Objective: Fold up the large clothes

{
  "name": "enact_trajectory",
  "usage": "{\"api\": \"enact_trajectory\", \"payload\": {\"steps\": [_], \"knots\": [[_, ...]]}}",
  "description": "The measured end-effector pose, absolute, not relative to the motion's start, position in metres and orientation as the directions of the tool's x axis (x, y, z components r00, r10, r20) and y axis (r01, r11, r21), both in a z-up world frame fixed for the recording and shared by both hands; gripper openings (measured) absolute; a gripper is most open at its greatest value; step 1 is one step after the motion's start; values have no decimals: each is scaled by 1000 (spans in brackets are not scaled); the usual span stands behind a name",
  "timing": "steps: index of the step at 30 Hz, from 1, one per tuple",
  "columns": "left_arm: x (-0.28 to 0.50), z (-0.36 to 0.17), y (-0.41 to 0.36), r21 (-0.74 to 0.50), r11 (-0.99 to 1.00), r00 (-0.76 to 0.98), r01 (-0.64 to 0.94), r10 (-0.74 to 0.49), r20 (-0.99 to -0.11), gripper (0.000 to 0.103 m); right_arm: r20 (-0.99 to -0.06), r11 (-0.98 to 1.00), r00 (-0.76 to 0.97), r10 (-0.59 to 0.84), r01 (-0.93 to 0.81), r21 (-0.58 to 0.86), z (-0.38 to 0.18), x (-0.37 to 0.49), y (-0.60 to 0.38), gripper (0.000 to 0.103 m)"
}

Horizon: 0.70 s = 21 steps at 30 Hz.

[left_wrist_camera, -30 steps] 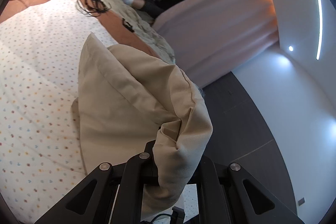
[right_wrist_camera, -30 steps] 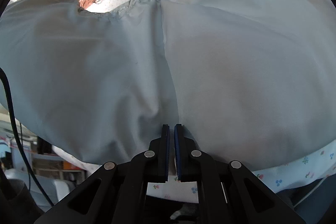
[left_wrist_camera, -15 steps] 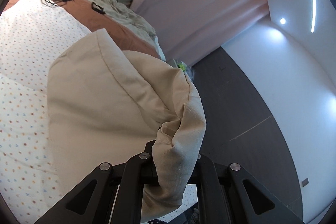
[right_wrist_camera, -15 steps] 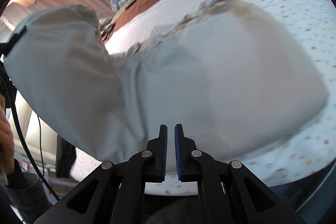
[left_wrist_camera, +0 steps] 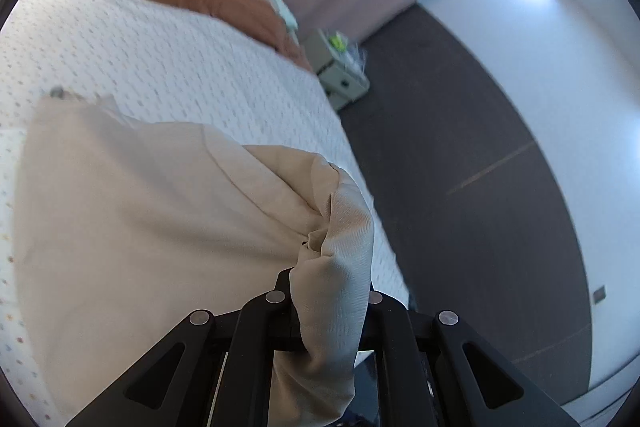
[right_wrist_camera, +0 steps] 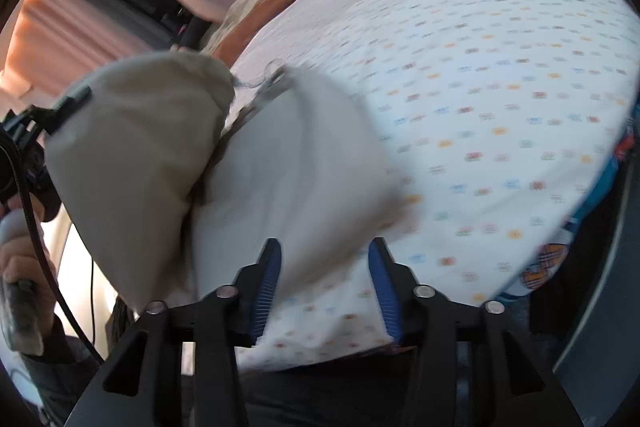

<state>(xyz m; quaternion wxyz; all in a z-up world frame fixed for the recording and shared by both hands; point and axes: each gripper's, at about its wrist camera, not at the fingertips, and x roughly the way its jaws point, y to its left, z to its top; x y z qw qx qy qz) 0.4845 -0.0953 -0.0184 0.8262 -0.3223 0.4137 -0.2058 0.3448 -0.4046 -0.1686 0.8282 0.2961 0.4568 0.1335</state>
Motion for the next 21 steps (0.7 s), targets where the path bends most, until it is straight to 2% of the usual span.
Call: {"api": "enact_trajectory", "payload": {"steps": [4, 6, 8, 10, 11, 13, 14, 21], "knots": [[490, -38, -131, -659, 745, 501, 102, -611, -614, 8, -687, 784, 560, 462, 104, 612, -175, 339, -434, 47], [488, -49, -153, -606, 786, 437, 122, -590, -679, 14, -693, 780, 565, 449, 131, 612, -178, 337, -444, 52], [485, -59, -164, -594, 792, 371, 137, -597, -711, 36, -694, 774, 569, 442, 148, 615, -179, 337, -451, 55], [481, -62, -164, -617, 772, 346, 156, -628, -698, 49, -689, 769, 573, 444, 152, 621, -179, 336, -455, 56], [478, -61, -163, -624, 763, 349, 165, -637, -687, 52, -684, 764, 575, 449, 149, 627, -179, 337, -455, 57], [473, -56, -152, -613, 773, 369, 163, -624, -688, 57, -671, 755, 579, 464, 139, 641, -178, 334, -457, 69], [468, -54, -148, -606, 780, 384, 155, -613, -691, 60, -660, 749, 584, 472, 129, 650, -176, 335, -456, 70], [448, -42, -90, -531, 846, 486, 43, -482, -729, 63, -604, 721, 594, 531, 58, 691, -170, 351, -435, 71]]}}
